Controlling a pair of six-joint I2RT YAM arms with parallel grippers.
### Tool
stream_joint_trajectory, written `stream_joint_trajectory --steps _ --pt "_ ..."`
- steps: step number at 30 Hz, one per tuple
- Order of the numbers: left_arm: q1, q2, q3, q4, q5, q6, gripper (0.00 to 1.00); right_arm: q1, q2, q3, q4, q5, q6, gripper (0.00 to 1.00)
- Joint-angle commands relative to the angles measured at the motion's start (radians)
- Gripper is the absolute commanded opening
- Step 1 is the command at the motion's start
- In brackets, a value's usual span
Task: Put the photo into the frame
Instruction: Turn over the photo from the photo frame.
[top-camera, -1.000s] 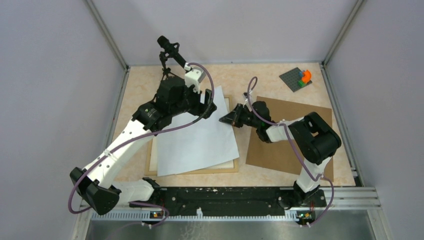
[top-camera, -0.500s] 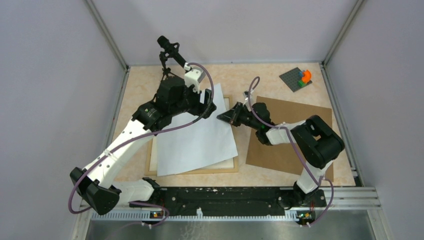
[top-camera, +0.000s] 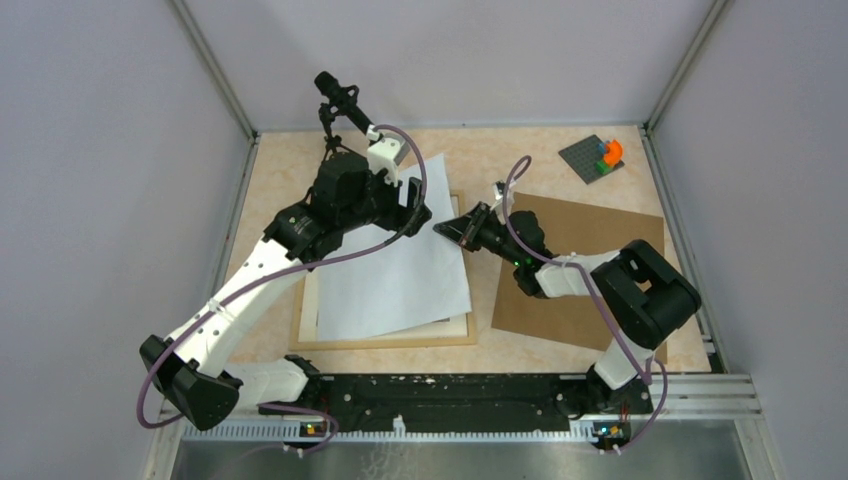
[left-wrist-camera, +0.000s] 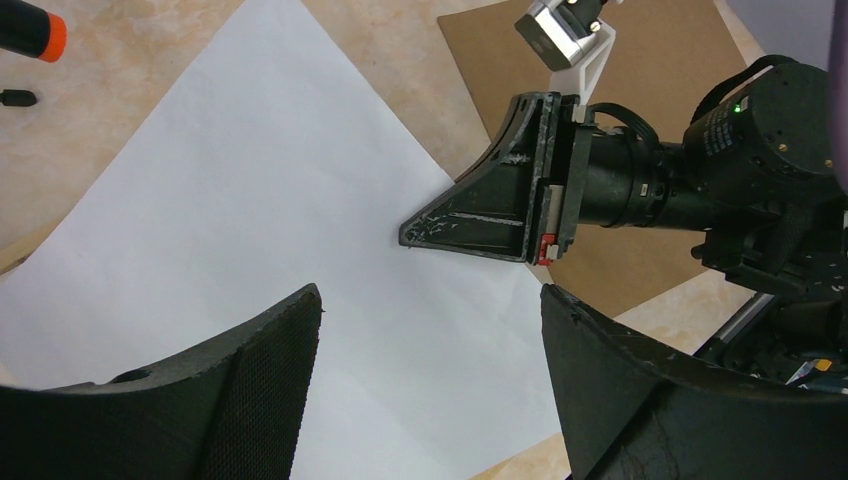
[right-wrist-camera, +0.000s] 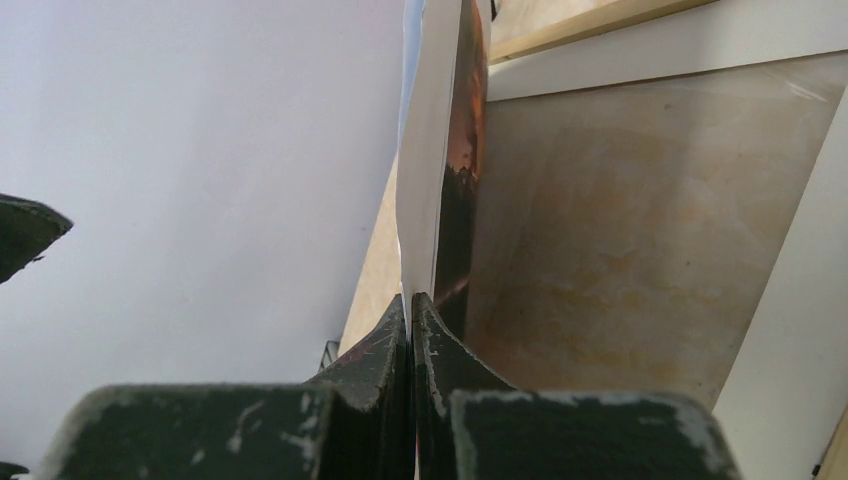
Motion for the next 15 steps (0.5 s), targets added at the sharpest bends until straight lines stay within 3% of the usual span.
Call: stream_joint_trajectory --steps 1,9,12,15 --pt "0.005 -0.033 -0.003 0.034 0.007 0.011 0.84 0.031 0.039 0.066 0.056 0.037 0.01 0.0" --pt "0.009 -0.04 -0.005 0.029 0.002 0.016 0.84 0.041 0.09 0.082 0.093 -0.005 0.027 0.0" --pt "0.011 -0.039 -0.004 0.027 0.004 0.017 0.84 0.041 0.09 0.141 -0.109 -0.095 -0.058 0.02" --pt "0.012 -0.038 -0.004 0.025 0.002 0.021 0.84 0.039 0.078 0.171 -0.335 -0.128 -0.138 0.33"
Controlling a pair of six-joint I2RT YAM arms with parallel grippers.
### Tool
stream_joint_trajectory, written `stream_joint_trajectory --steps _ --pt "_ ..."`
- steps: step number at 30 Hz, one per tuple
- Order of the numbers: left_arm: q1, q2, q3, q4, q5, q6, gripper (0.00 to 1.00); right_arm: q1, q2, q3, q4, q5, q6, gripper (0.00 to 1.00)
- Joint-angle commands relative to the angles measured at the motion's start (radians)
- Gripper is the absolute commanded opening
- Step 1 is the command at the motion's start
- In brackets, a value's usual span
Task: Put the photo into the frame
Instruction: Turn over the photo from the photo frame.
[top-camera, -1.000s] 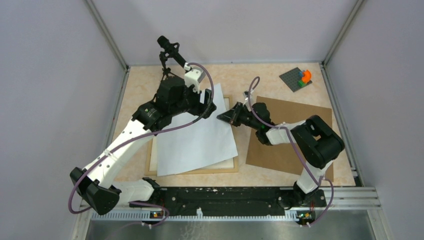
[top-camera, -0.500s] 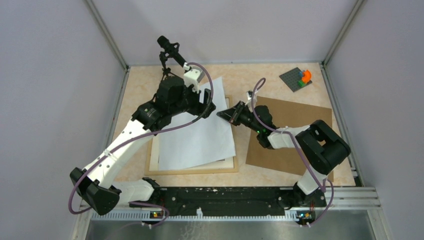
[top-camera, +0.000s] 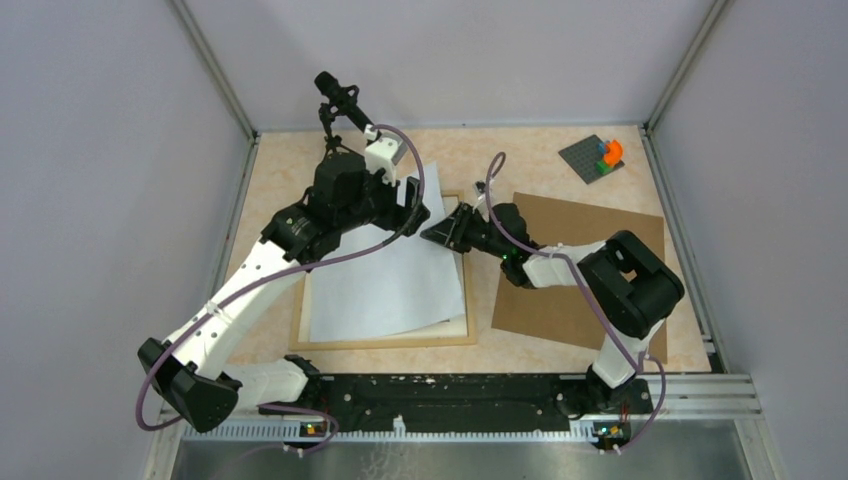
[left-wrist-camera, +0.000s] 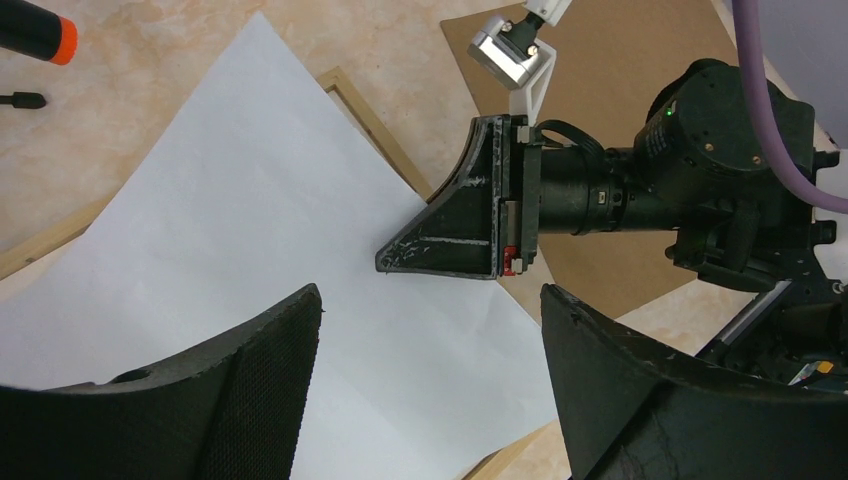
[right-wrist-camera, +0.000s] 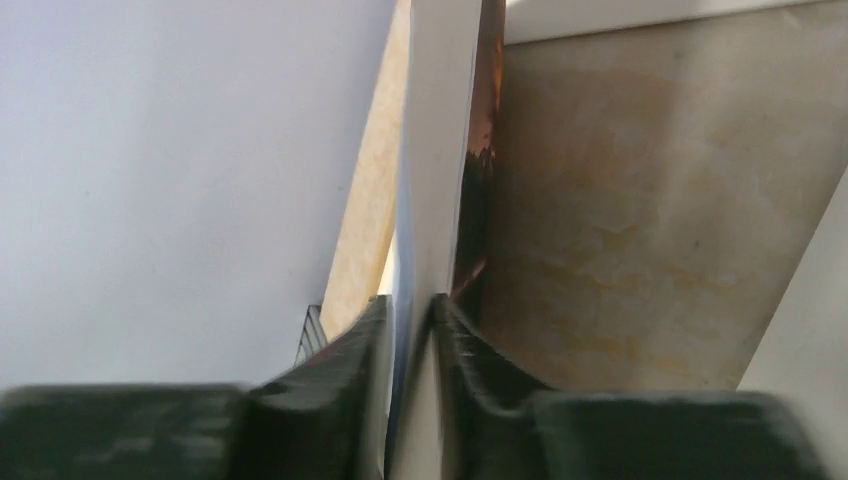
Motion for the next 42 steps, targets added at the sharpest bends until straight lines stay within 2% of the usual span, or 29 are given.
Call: stream_joint_trajectory --steps 1,2,4,8,13,19,23,32,42 --pt "0.007 -0.026 -0.001 0.025 0.002 0.019 0.84 0.013 -0.017 0.076 -0.289 -0.083 -0.152 0.42" --pt "0.008 -0.025 0.001 0.027 0.001 0.019 0.84 0.013 -0.022 0.075 -0.334 -0.086 -0.172 0.49" --pt "0.009 -0.024 -0.001 0.031 0.004 0.019 0.84 0.012 -0.02 0.075 -0.389 -0.103 -0.203 0.55" --pt "0.011 -0.02 0.0 0.038 0.017 0.016 0.84 0.014 0.025 0.083 -0.365 -0.177 -0.183 0.55" --pt "0.012 -0.02 0.001 0.037 0.02 0.011 0.84 0.037 0.087 0.077 -0.171 -0.183 -0.081 0.33" --pt "0.012 -0.017 0.021 0.011 0.003 0.022 0.84 0.041 0.023 0.075 -0.163 -0.159 -0.113 0.01" --pt "0.012 -0.02 0.016 0.017 0.001 0.017 0.84 0.041 0.025 0.069 -0.155 -0.146 -0.092 0.0" --pt "0.013 -0.023 0.011 0.017 0.008 0.014 0.84 0.043 0.017 -0.019 -0.059 -0.008 -0.018 0.0" --pt "0.015 -0.019 0.001 0.027 0.011 0.014 0.84 0.046 0.096 0.039 -0.089 -0.077 -0.03 0.01"
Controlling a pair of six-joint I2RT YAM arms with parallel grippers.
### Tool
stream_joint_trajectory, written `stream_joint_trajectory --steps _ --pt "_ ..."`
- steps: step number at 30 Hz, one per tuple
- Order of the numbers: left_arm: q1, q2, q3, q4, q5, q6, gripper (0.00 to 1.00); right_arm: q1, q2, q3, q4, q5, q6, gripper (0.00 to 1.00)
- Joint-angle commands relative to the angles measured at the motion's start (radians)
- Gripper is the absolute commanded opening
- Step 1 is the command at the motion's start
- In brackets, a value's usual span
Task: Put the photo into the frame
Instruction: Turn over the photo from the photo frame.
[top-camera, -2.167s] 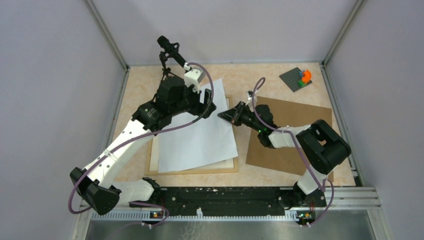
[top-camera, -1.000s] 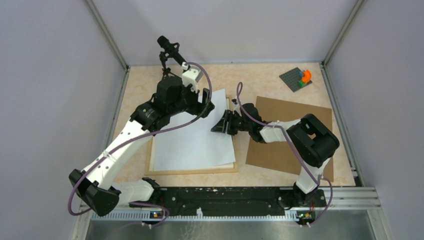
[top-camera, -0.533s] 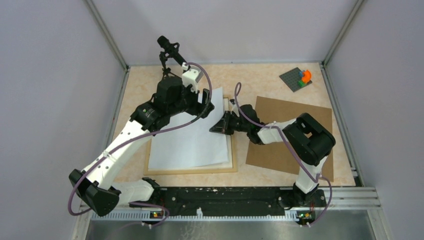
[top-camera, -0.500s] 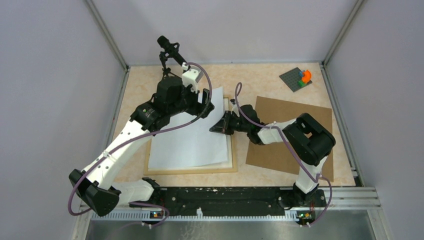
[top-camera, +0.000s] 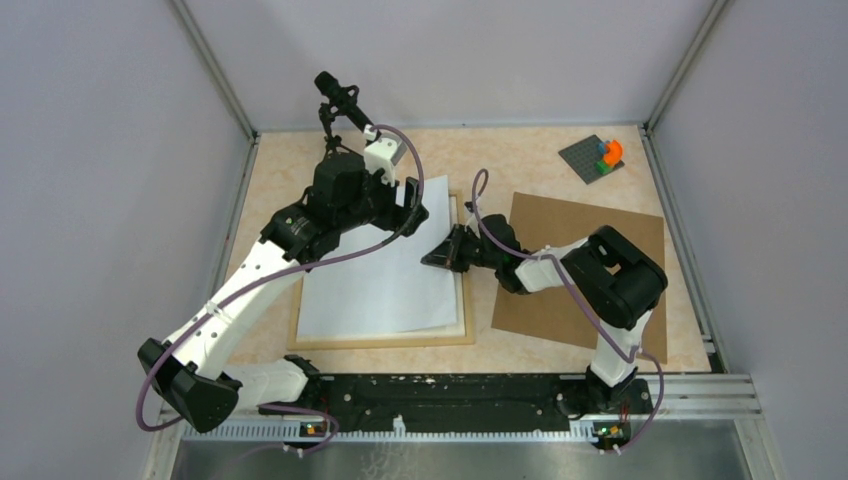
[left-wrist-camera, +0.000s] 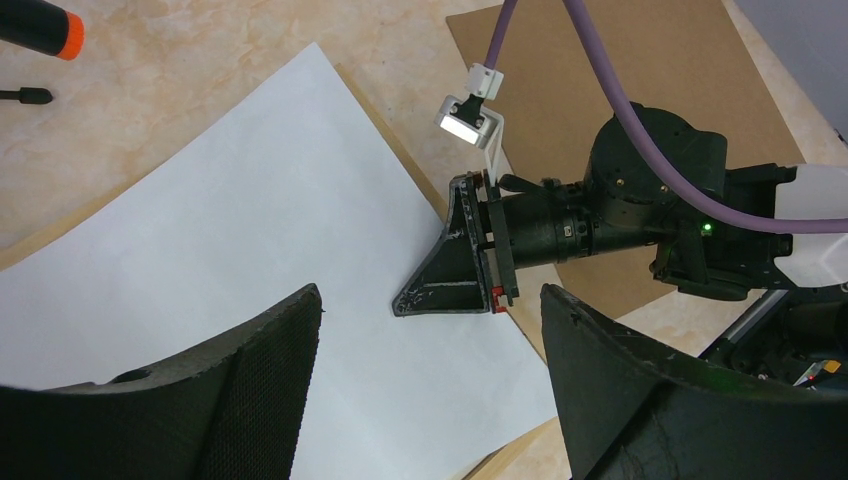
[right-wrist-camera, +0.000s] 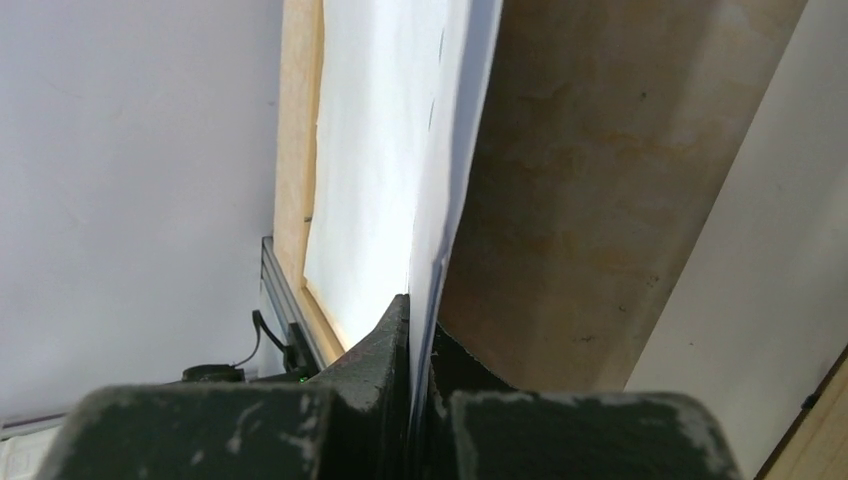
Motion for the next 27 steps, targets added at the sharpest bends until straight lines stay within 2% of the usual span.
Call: stream_joint_trajectory --steps 1,4,6,9,11,12,15,19,22,27 --pt "0.008 -0.019 -0.001 0.037 0.01 0.007 0.84 0.017 0.009 0.033 0.037 0.004 -0.007 0.05" --pt "0.01 -0.017 -0.006 0.04 0.012 0.005 0.84 0.02 -0.007 0.04 -0.017 0.014 -0.034 0.17" --pt "0.01 -0.016 -0.008 0.044 0.014 0.005 0.84 0.02 -0.028 0.054 -0.094 0.032 -0.061 0.34" --pt "0.011 -0.015 -0.011 0.054 0.022 0.002 0.84 0.021 -0.063 0.105 -0.298 0.074 -0.127 0.59" --pt "0.011 -0.015 -0.014 0.057 0.027 -0.001 0.84 0.025 -0.094 0.127 -0.409 0.1 -0.166 0.73" --pt "0.012 -0.015 -0.016 0.06 0.028 -0.002 0.84 0.026 -0.109 0.141 -0.46 0.114 -0.189 0.77" --pt "0.013 -0.017 -0.023 0.067 0.031 -0.005 0.84 0.031 -0.152 0.185 -0.649 0.174 -0.272 0.85" --pt "0.013 -0.021 -0.037 0.074 0.033 -0.008 0.84 0.031 -0.181 0.247 -0.84 0.245 -0.373 0.9" --pt "0.014 -0.03 -0.044 0.078 0.038 -0.012 0.84 0.022 -0.198 0.274 -0.903 0.28 -0.433 0.93" --pt "0.016 -0.046 -0.058 0.08 0.04 -0.017 0.84 -0.03 -0.185 0.302 -0.88 0.285 -0.48 0.92"
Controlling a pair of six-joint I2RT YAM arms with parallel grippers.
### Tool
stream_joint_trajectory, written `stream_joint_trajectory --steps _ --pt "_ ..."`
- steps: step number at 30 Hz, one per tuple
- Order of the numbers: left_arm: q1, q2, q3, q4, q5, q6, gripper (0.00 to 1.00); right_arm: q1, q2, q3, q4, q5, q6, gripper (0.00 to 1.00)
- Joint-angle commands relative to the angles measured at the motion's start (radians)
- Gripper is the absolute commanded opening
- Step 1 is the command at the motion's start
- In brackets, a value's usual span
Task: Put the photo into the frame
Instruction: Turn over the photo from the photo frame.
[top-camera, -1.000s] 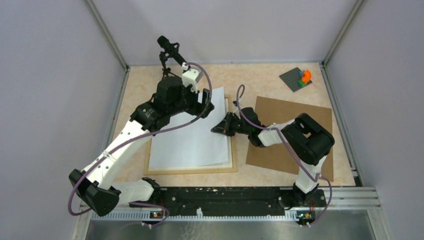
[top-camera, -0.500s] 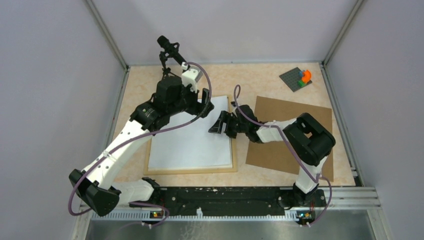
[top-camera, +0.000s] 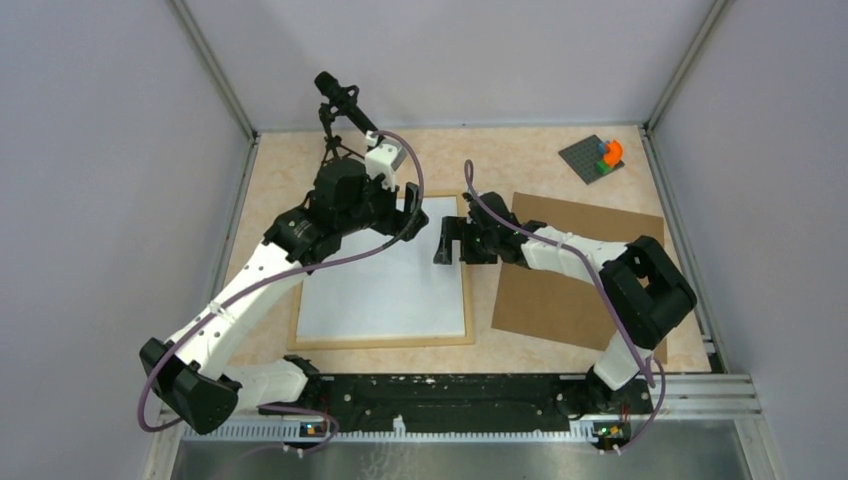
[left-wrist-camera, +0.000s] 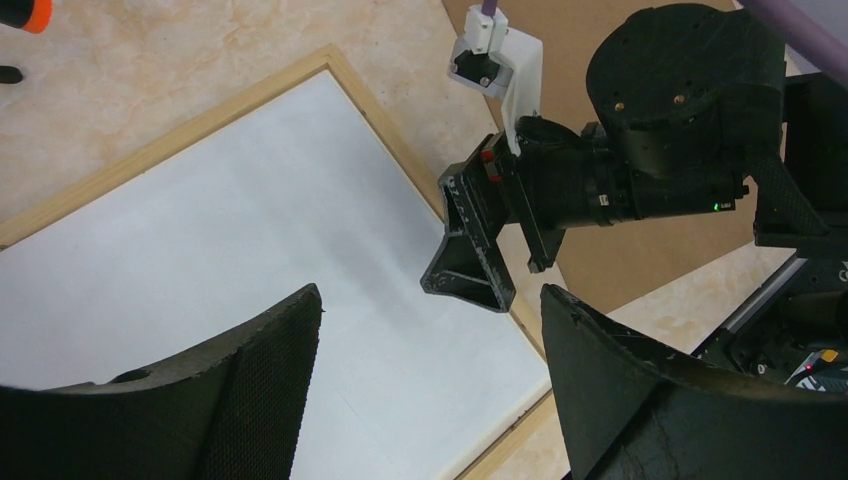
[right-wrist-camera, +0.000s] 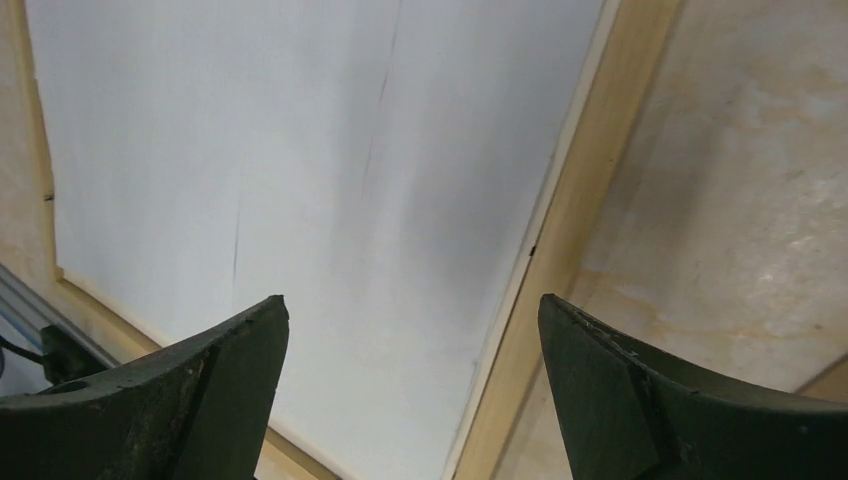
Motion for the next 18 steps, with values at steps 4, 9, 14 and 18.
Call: stream_joint_trajectory --steps 4,9,14,18 --pt "0.005 -0.053 -0.034 0.061 0.025 -0.031 0.85 -0.034 0.023 0.066 0.088 -0.046 -0.078 0.84" --pt "0.005 -0.035 -0.117 0.125 0.096 -0.176 0.86 -0.123 -0.005 0.078 -0.037 0.038 -0.092 0.81" --pt "0.005 0.103 -0.318 0.413 0.413 -0.426 0.9 -0.354 -0.209 -0.04 -0.196 0.187 -0.166 0.89" --pt "-0.043 0.367 -0.289 0.602 0.587 -0.569 0.83 -0.59 -0.297 -0.147 -0.254 0.292 -0.09 0.91"
